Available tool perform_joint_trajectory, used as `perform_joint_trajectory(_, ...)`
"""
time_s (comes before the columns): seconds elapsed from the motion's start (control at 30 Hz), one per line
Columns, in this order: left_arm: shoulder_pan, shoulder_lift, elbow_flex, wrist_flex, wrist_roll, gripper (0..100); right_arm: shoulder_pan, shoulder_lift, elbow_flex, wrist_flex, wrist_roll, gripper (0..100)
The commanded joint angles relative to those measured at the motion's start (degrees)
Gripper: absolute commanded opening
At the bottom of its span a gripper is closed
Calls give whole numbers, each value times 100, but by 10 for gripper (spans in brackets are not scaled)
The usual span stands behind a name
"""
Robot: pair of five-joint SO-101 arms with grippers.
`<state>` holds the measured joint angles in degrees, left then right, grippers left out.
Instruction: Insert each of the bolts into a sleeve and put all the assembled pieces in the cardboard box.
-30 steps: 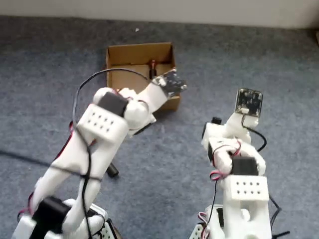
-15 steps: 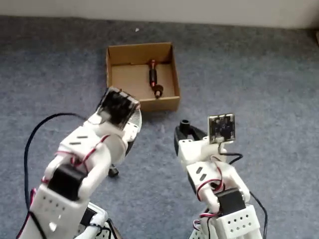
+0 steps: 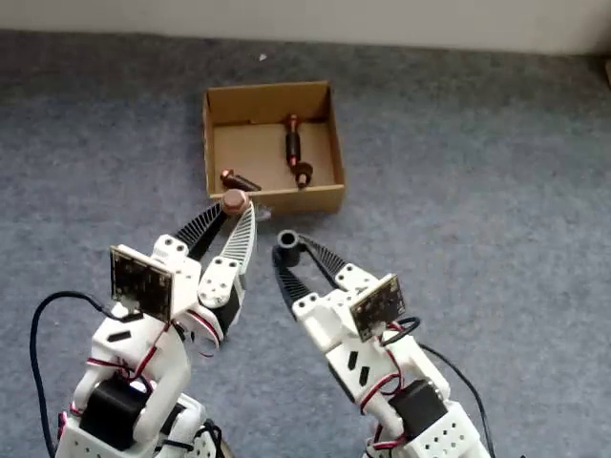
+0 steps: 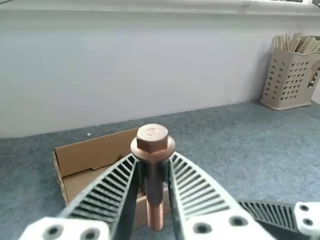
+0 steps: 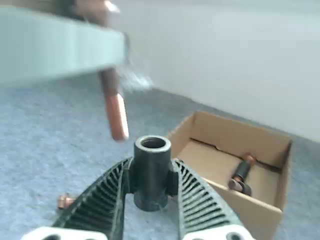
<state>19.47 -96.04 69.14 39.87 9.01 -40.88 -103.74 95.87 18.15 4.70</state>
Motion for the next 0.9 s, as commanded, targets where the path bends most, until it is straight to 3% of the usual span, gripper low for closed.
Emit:
perform_joint_trajectory(0.0, -31, -760, 312, -176, 123, 5, -374, -136, 857, -189, 88, 5)
perform_joint_trajectory(0.37, -13, -848, -400, -149, 501, 5, -444, -110, 857, 40, 88, 5)
perform_joint_trajectory(0.87, 1077, -813, -48, -149, 211, 5, -444, -127, 857, 48, 97, 5)
